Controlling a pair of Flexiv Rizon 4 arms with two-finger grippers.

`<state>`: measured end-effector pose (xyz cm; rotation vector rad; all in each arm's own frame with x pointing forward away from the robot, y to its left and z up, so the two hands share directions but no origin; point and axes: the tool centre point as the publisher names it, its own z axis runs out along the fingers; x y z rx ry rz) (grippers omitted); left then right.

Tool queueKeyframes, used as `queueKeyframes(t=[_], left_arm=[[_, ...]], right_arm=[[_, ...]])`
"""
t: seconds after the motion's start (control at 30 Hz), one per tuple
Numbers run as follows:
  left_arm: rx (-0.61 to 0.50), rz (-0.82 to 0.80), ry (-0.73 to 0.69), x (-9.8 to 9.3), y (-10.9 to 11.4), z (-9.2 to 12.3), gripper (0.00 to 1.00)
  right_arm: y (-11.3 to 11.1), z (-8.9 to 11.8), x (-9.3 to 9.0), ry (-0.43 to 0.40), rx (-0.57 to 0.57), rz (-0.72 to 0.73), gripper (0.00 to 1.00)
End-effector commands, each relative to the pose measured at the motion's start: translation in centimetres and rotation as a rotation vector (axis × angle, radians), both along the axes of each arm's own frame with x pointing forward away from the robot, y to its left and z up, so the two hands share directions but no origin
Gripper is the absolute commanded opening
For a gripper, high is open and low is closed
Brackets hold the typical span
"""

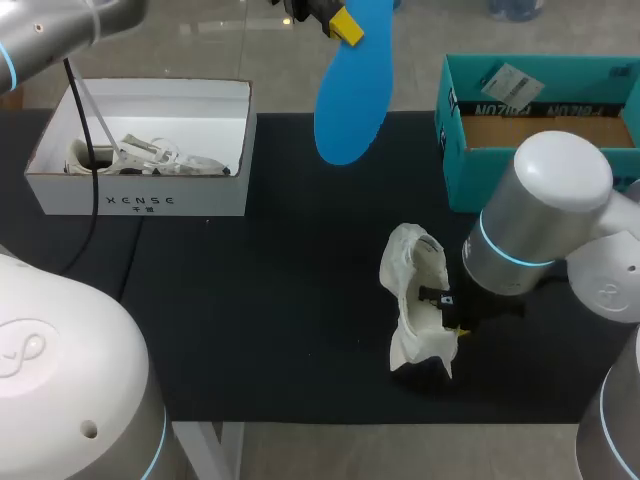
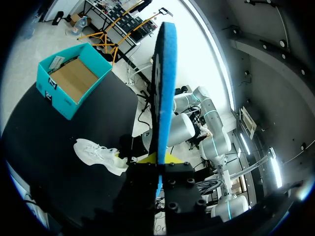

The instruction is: Take the shoe out of the shoebox, open the shoe tongue, remove and reinsert the insole, then place the shoe into the shoebox

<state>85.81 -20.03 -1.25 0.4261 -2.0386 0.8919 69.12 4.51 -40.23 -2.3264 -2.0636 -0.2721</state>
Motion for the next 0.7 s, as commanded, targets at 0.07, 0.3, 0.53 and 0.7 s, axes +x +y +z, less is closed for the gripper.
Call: queueKeyframes(t=[0.07, 0.3, 0.53, 0.7], left_arm=[[0.0, -0.002, 0.0, 0.1, 0.0, 0.0, 0.0], [0.0, -0.002, 0.0, 0.1, 0.0, 0.0, 0.0], [0.0, -0.002, 0.0, 0.1, 0.0, 0.0, 0.0], [0.0, -0.002, 0.0, 0.1, 0.0, 0.0, 0.0]], right_arm=[[0.9, -0.9, 0.2, 0.012, 0.0, -0.001, 0.05], [0.6, 1.6, 0.4, 0.06, 0.029, -0.003, 1.0], [-1.2, 6.8, 1.7, 0.06, 0.045, 0.005, 1.0], [-3.0, 9.5, 2.8, 0.039, 0.047, 0.03, 1.0]])
